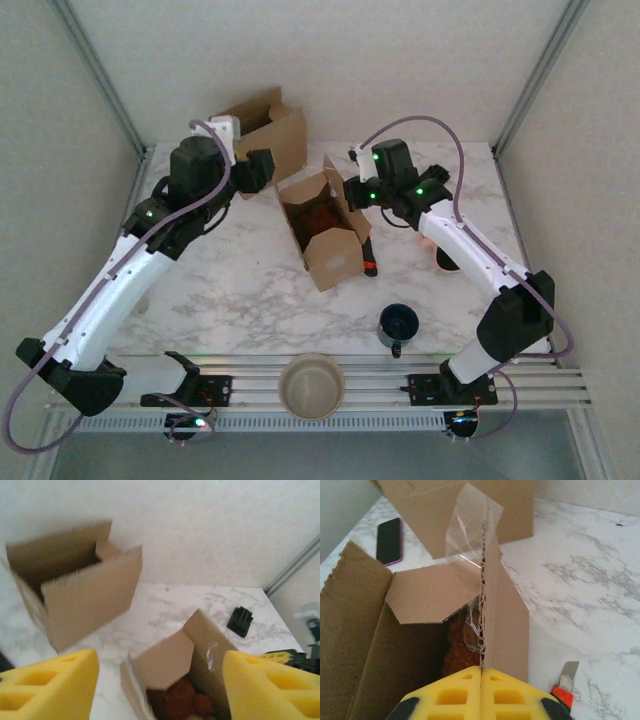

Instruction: Unpack the express box

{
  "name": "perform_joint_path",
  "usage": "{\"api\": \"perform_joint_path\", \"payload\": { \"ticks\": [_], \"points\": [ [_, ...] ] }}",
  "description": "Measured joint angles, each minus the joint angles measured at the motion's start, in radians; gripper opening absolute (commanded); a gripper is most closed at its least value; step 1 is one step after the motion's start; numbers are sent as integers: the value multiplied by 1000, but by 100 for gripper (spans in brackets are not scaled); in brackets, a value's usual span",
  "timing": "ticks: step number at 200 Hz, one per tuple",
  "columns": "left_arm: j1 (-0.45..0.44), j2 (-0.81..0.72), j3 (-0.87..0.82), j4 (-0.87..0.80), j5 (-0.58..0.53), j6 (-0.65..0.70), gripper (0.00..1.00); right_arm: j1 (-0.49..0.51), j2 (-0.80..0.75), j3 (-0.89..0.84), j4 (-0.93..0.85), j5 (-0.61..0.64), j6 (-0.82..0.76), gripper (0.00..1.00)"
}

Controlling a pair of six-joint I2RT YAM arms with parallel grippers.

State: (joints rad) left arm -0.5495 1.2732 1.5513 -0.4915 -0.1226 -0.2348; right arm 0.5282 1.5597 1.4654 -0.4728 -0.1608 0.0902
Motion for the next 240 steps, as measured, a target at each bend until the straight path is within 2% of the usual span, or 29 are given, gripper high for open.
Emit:
{"api": "perform_joint_path", "payload": {
  "ticks": [14,47,88,130,184,198,219,223,231,240],
  "points": [
    [-50,29,34,7,-36,79,54,-10,-2,11,-12,-40,-24,0],
    [-173,141,17,16,-134,264,64,-41,-2,30,-38,-129,-46,0],
    [-260,220,-78,-10,-218,377,72,-56,0,53,-50,-201,-51,0],
    [-285,269,-123,-13,-315,404,78,-57,9,61,-52,-238,-50,0],
    [-266,361,-188,31,-413,404,75,-57,9,61,-58,-267,-51,0],
    [-248,380,-192,51,-427,404,70,-57,9,61,-63,-275,-51,0],
    [-222,399,-193,81,-455,404,55,-57,9,61,-67,-286,-54,0],
    [-219,400,-193,85,-457,412,50,-57,9,61,-67,-287,-54,0],
    [-213,400,-192,93,-464,414,27,-57,9,61,-67,-289,-54,0],
    [-209,400,-192,110,-471,413,17,-57,9,61,-67,-290,-56,0]
  ]
}}
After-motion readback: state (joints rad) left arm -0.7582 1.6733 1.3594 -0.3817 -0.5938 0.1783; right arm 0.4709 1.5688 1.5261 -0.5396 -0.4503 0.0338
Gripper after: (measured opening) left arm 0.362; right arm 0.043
